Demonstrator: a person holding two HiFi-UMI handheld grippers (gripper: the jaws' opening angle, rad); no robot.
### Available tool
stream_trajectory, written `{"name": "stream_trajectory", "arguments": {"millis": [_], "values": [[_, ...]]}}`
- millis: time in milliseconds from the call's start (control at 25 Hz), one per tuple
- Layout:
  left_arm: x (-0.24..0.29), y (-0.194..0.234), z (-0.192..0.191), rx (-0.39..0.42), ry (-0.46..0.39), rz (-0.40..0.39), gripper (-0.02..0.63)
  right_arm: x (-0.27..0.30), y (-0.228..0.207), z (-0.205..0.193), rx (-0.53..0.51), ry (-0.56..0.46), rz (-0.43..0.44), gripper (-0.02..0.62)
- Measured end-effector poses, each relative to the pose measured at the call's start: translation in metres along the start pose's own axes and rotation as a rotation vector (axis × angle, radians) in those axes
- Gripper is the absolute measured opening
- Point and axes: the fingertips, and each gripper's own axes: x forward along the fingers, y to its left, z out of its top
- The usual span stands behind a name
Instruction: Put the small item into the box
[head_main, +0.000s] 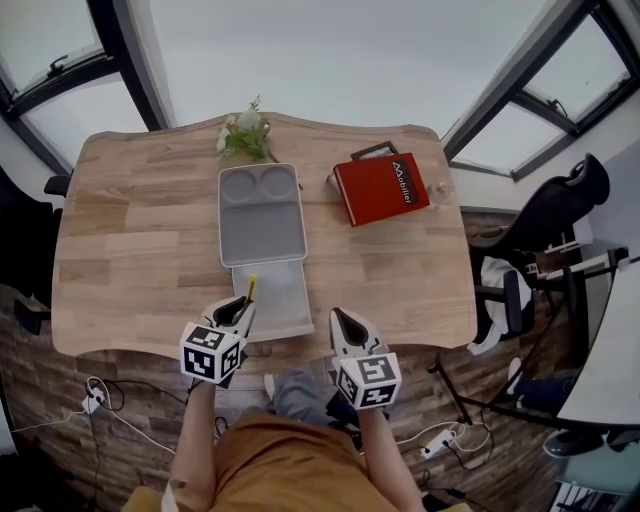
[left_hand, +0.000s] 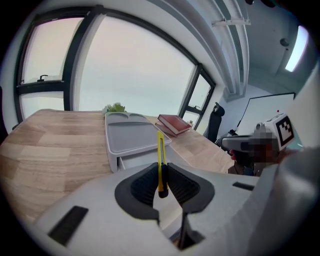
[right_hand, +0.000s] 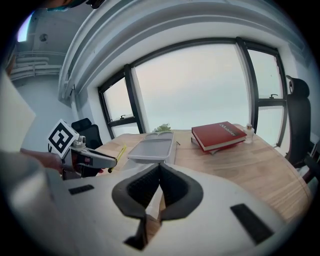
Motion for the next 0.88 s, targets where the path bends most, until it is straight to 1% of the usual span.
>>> {"name": "stream_trajectory", "arguments": {"millis": [120,200,280,520,720,880], "values": [[0.01,0.001,-0.014,0.07,0.096,0.018,0.058,0.004,-0.003,-0.008,0.018,0.023,-0.004,0.005],[0.016,0.0,-0.021,0.107,0.149,0.01,0.058,0.007,-0.004,-0.013,0.023,0.036,-0.005,0.003],[0.021,-0.001,-0.026,0.127,0.186,-0.004,0.058,0.011,-0.006,-0.015,0.027,0.047,-0.006,0.003],[0.033,-0.003,-0.035,0.154,0.261,-0.037,0.058,0.021,-0.013,-0.018,0.037,0.067,-0.01,0.005],[0.045,-0.005,-0.038,0.144,0.335,-0.069,0.058,0.028,-0.018,-0.02,0.048,0.078,-0.008,0.005],[0.054,-0.007,-0.042,0.185,0.405,-0.078,0.058,0.033,-0.024,-0.025,0.061,0.091,-0.014,0.005]]}}
